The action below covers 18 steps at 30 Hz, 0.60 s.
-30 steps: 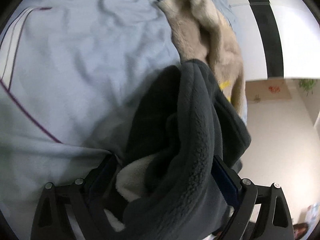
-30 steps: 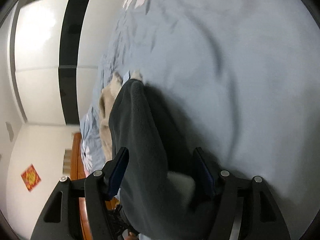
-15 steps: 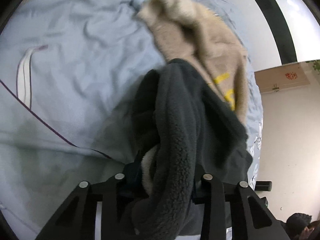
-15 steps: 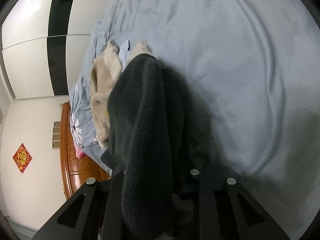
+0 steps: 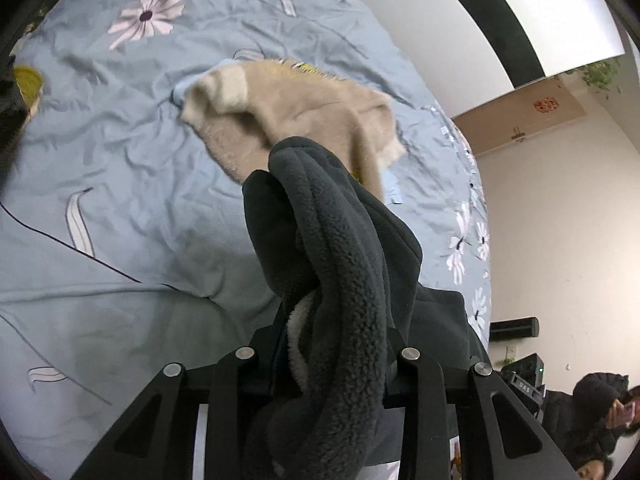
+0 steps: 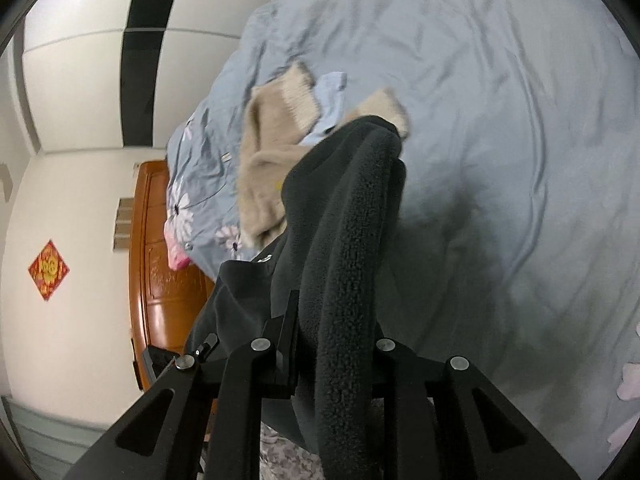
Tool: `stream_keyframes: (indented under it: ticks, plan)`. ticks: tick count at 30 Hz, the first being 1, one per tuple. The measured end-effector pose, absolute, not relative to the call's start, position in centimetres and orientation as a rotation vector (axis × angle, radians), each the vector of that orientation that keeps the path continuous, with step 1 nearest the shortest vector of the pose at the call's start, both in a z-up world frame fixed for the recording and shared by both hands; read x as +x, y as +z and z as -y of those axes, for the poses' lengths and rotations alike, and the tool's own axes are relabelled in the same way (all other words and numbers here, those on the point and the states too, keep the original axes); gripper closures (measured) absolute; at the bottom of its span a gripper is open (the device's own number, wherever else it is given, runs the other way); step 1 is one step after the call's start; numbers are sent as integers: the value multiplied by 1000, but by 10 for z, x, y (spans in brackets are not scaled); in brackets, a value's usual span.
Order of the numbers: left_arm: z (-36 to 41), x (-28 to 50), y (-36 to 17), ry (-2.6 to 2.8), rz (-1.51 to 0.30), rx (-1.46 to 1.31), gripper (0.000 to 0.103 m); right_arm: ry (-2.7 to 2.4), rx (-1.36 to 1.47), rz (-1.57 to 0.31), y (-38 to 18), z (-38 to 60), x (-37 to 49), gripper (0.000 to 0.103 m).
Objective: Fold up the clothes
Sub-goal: 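Lift the folded jacket with both grippers and carry it toward the headboard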
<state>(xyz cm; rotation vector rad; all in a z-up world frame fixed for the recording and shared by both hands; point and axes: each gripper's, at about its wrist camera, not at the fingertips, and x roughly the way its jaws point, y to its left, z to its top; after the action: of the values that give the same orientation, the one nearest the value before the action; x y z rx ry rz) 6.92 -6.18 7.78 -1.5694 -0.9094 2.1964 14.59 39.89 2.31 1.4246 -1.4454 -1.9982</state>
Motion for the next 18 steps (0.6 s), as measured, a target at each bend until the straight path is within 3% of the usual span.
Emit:
stream_keyframes:
  ticks: [10,18]
  plan:
    - [176,89,159,2336,940,-1418,68,-1932,1349,1281,91,-305,99,84]
    - [354,92,223,2513,887,-1308,68,-1832,1268,1115,141,-120,42,84]
